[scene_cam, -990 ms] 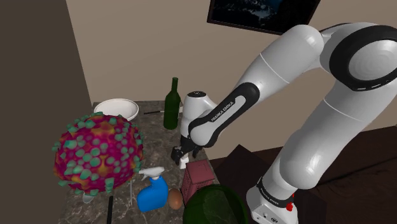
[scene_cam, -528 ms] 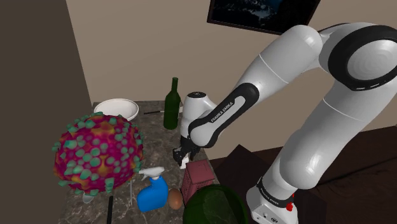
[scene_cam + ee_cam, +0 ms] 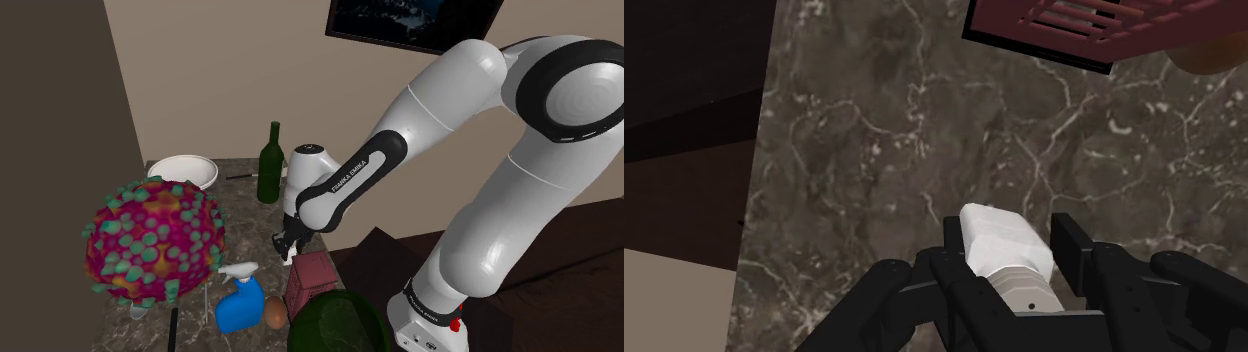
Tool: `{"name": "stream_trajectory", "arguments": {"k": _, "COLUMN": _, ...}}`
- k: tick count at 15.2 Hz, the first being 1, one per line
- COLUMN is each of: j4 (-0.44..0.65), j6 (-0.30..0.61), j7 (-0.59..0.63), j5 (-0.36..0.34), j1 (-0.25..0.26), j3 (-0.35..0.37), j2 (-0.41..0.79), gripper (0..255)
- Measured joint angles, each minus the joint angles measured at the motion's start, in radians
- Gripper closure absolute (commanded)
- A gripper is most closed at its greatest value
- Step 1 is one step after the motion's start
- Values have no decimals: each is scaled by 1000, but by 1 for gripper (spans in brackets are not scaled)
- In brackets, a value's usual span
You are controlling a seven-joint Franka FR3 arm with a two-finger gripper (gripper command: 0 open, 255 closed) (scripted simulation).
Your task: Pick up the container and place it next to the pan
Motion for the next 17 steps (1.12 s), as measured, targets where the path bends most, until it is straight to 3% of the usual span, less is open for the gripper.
{"name": "stream_trajectory", "arguments": {"k": 17, "j4": 35, "j6": -263, "j7": -22, "j5": 42, "j1": 12, "j3": -18, "j2": -230, "gripper": 255}}
